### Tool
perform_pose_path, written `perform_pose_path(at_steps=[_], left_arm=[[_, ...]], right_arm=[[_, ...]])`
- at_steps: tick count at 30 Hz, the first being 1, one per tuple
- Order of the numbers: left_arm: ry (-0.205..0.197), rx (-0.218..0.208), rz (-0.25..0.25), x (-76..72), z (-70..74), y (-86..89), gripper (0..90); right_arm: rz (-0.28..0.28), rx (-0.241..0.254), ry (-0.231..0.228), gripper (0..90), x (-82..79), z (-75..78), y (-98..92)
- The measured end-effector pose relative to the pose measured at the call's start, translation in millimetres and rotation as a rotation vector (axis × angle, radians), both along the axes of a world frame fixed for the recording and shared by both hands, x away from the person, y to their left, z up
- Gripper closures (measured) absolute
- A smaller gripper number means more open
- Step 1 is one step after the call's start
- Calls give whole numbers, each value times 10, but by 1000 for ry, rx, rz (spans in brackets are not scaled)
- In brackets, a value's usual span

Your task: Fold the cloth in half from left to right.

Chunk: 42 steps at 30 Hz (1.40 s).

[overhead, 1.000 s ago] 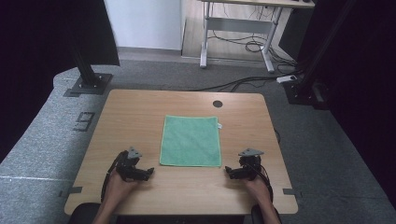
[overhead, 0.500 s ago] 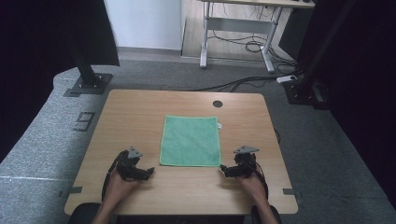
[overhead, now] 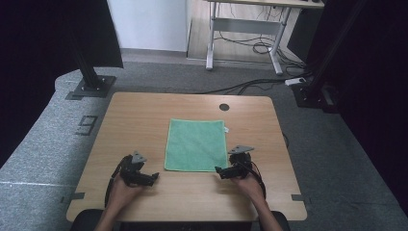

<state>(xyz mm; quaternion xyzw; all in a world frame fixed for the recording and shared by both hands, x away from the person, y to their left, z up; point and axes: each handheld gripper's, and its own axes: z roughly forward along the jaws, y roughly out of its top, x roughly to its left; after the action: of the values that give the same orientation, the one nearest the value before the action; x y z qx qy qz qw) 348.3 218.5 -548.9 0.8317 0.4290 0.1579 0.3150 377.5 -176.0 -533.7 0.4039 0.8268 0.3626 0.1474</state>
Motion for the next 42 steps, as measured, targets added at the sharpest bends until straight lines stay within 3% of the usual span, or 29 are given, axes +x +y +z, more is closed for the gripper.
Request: perform_pose_path(at_steps=[19,26,30,32,42], left_arm=[[0,0,0,0,0,0,0],[0,0,0,0,0,0,0],[0,0,0,0,0,0,0],[0,0,0,0,0,0,0],[0,0,0,0,0,0,0]], right_arm=[[60,-25,14,0,220,-9,807],[85,-74,14,0,252,-67,1091],[92,-109,17,0,249,-138,1133],[84,-95,24,0,243,-148,1103],[72,-126,12,0,159,-128,888]])
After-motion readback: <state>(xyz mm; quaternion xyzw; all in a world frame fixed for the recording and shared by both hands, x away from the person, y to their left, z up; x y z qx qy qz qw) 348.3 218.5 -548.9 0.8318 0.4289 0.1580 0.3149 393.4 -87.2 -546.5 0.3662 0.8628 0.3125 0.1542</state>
